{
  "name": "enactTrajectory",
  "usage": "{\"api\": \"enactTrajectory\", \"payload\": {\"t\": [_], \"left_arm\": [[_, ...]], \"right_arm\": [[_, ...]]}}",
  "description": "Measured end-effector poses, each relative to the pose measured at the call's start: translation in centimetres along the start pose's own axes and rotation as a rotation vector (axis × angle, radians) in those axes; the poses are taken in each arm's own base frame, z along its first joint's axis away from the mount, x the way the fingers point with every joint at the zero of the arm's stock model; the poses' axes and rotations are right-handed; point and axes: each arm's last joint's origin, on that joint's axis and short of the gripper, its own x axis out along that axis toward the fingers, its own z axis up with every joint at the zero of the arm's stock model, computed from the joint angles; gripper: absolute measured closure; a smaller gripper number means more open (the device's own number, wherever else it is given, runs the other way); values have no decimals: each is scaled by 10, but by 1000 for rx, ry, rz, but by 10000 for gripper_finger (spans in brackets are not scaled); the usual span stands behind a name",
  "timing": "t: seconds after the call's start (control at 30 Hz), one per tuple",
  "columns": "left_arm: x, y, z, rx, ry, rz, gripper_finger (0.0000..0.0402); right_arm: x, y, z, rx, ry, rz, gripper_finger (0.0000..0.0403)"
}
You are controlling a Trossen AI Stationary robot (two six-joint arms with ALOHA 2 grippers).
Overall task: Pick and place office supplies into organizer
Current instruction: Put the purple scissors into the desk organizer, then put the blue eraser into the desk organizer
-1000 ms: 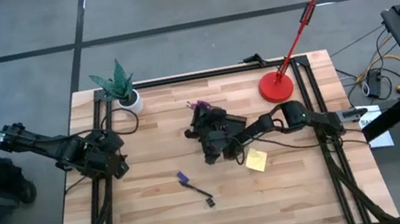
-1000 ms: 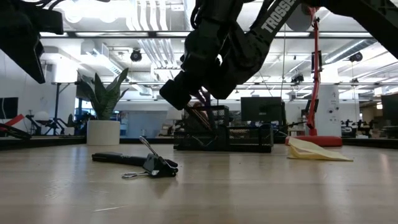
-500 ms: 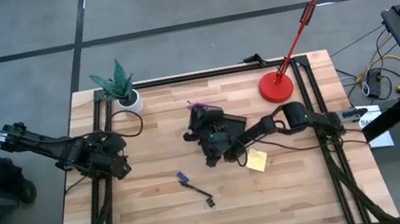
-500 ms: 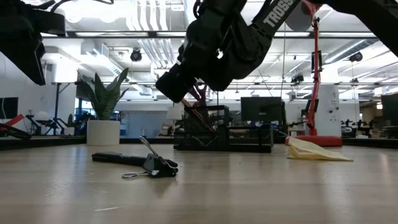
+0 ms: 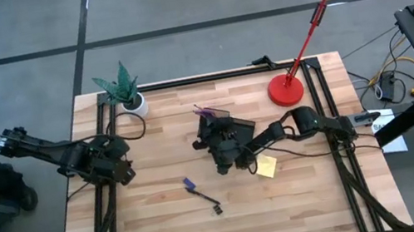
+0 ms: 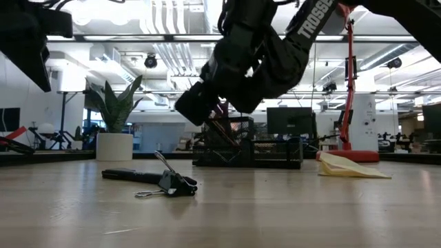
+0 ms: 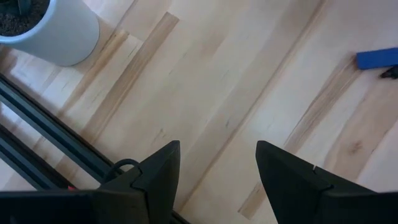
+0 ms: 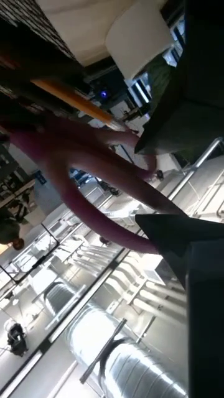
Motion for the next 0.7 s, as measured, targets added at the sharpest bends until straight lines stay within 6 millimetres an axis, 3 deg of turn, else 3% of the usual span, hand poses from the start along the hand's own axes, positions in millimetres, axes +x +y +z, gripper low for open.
{"api": "enactTrajectory", "payload": {"t": [0.2, 0.53, 0.7], "left_arm": [[-7, 0, 5, -13, -26, -17, 205], [-6, 0, 4, -11, -38, -2, 205], [-6, 0, 5, -10, -45, 3, 205]], "right_arm": [[-5, -3, 1, -34, 104, -48, 250], [-42, -7, 6, -97, 183, -109, 250], [-70, -7, 3, -188, 349, -172, 250]]}}
